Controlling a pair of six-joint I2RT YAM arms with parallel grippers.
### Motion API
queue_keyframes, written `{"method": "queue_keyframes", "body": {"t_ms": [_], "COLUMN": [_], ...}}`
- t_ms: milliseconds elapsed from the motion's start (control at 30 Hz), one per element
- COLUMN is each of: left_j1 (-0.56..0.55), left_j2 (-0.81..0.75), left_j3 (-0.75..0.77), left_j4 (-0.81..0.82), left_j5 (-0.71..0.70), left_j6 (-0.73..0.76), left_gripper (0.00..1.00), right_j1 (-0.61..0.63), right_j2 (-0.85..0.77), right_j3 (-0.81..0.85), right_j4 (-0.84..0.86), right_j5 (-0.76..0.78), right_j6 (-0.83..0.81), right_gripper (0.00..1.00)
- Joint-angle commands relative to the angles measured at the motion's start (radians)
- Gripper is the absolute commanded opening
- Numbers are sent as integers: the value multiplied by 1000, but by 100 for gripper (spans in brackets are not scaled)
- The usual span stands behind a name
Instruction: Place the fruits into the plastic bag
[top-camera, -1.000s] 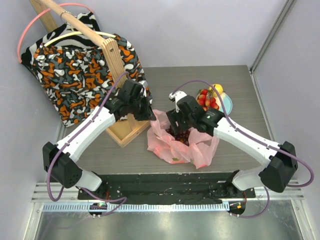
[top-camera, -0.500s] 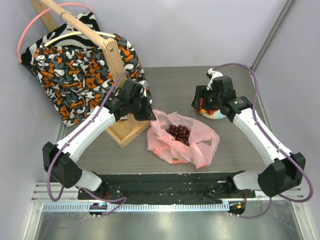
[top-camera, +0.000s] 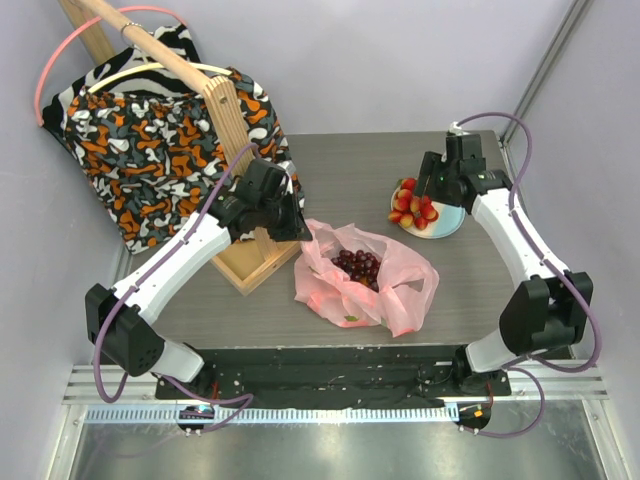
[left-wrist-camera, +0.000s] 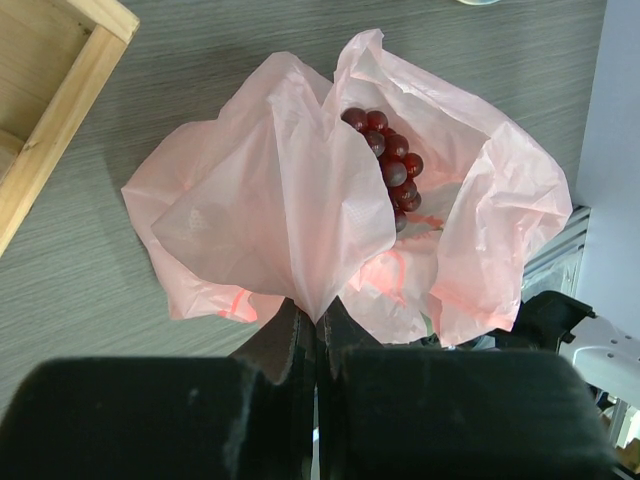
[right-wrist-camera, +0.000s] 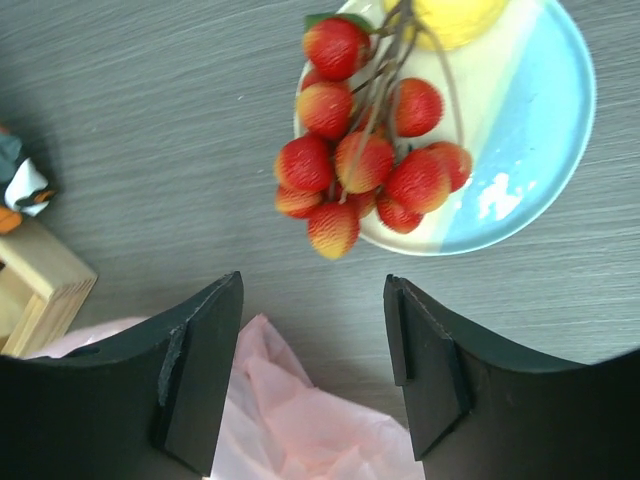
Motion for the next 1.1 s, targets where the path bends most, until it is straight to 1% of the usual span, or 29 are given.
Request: {"method": "queue_keyframes", "body": {"t_ms": [0,167,400,600,833,1067], "left_j1": [22,22,22,22,20,20], "left_j2": [-3,-5,-16,-6,-14,-3], "left_j3": [31,22,17,19,8,5], "left_j4": [31,39,40,33,22,11], "left_j5": [12,9,-10,-21,-50,-50], "left_j6": [-13,-24,-33,-49,-68,-79], "left_gripper": [0,0,0,0,0,0], "right_j1": [-45,-97,-129,-132,-132,-132], "right_j2": [29,146,324,417,518,569], "right_j3": [85,163,330,432,478,513], "right_j4": [16,33,38,50,68,77], "right_j5": [10,-7,13,23,31,2], "right_j6": [17,-12,-42,-50,-61,-61], "right_gripper": [65,63,59,56,55,54]}}
